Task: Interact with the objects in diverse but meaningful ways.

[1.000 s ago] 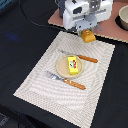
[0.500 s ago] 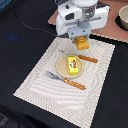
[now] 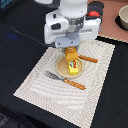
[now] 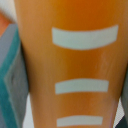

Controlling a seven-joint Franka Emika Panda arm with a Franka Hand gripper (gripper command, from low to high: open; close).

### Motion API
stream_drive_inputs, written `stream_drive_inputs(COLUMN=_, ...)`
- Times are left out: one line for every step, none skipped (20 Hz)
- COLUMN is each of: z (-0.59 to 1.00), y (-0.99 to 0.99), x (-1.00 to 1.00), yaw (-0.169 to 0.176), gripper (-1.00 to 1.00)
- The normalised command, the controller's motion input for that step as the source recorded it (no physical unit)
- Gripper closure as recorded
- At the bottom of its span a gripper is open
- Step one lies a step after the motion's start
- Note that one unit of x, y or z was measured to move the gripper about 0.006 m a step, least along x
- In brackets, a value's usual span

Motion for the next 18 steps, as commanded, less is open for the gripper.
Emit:
stream_drive_inputs(z=-0.09, y=-0.31, x=-0.26, yaw=0.026, gripper=1.00)
stream_drive_inputs(z=-0.12, y=-0.54, x=-0.29, yaw=0.000, gripper=1.00)
stream_drive_inputs(z=-0.04, y=-0.82, x=-0.40, yaw=0.000, gripper=1.00)
stream_drive_inputs(z=-0.02, y=-0.66, x=-0.23, yaw=-0.021, gripper=1.00)
stream_drive_inputs(z=0.01, y=-0.53, x=-0.07, yaw=-0.020, gripper=1.00)
stream_drive_inputs(z=0.21, y=-0.60, x=0.00, yaw=-0.035, gripper=1.00)
stream_drive_inputs(z=0.33, y=-0.66, x=-0.09, yaw=-0.042, gripper=1.00)
stream_drive_inputs(z=0.49, y=-0.61, x=-0.02, yaw=-0.058, gripper=1.00)
stream_drive_inputs(z=0.45, y=-0.49, x=0.00, yaw=-0.058, gripper=1.00)
stream_drive_inputs(z=0.41, y=-0.57, x=-0.02, yaw=-0.050, gripper=1.00)
stream_drive_inputs(z=0.52, y=-0.64, x=-0.03, yaw=-0.061, gripper=1.00)
stream_drive_inputs(z=0.50, y=-0.64, x=0.00, yaw=-0.064, gripper=1.00)
stream_drive_inputs(z=0.48, y=-0.65, x=0.00, yaw=-0.049, gripper=1.00)
stream_drive_inputs(z=0.45, y=-0.65, x=0.00, yaw=-0.051, gripper=1.00)
stream_drive_inputs(z=0.44, y=-0.68, x=0.01, yaw=-0.040, gripper=1.00)
stream_drive_inputs(z=0.39, y=-0.71, x=0.13, yaw=-0.014, gripper=1.00)
stream_drive_inputs(z=0.31, y=-0.74, x=0.12, yaw=-0.011, gripper=1.00)
stream_drive_inputs(z=0.24, y=-0.78, x=0.10, yaw=-0.003, gripper=1.00)
